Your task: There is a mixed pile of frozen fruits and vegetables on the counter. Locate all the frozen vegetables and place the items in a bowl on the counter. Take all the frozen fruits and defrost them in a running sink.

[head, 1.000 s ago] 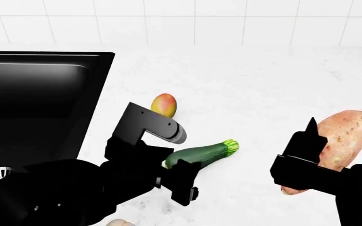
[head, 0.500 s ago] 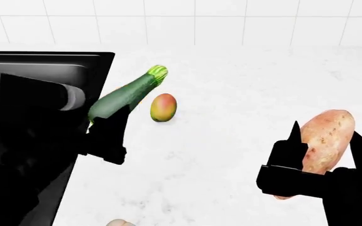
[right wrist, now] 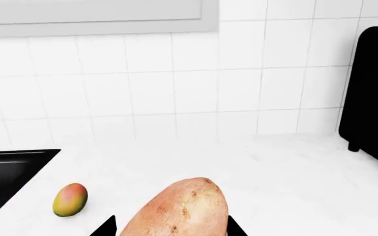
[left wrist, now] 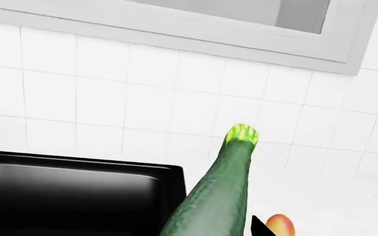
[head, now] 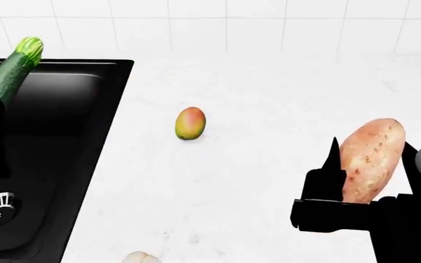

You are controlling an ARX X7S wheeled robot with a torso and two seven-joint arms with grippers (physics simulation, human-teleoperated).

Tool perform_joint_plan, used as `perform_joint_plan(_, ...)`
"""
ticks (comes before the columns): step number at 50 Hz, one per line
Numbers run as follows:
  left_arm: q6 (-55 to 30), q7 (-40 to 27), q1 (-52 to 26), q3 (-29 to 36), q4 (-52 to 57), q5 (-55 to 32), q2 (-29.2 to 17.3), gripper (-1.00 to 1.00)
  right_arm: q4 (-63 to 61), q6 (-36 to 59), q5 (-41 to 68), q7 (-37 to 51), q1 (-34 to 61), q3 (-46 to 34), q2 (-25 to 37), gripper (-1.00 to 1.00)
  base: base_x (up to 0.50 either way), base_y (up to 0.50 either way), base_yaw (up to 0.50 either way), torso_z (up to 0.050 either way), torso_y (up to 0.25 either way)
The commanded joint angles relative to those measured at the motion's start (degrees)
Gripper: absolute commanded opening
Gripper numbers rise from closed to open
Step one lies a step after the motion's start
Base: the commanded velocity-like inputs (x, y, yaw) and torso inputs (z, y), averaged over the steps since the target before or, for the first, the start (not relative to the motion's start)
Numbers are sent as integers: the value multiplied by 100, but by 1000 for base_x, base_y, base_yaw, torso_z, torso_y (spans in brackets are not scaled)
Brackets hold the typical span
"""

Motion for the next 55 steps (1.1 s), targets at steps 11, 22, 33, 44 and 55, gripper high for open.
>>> perform_joint_plan(11, 64, -187, 110, -249, 228, -219, -155, -100, -123, 101, 202, 215, 120, -20, 165, -100, -267, 3, 0, 0, 0)
perform_joint_plan(22, 115, -129, 140, -140, 172, -108, -114, -100, -185, 84, 39, 117, 116, -129, 256, -100, -377, 175, 0, 0, 0)
perform_joint_plan(33, 155, -123, 181, -164, 178, -106, -140, -100, -260, 47, -217, -41, 108, -301, 333, -100, -263, 486, 0, 0, 0)
perform_joint_plan(44, 199, -121, 170, -149, 133, -62, -138, -100, -295, 8, -327, -44, 93, -365, 379, -100, -82, 500, 0, 1, 0)
perform_joint_plan(55, 229, -117, 166, -110, 102, -37, -121, -100, -257, -12, -340, 5, 90, -413, 383, -100, -31, 500, 0, 0, 0)
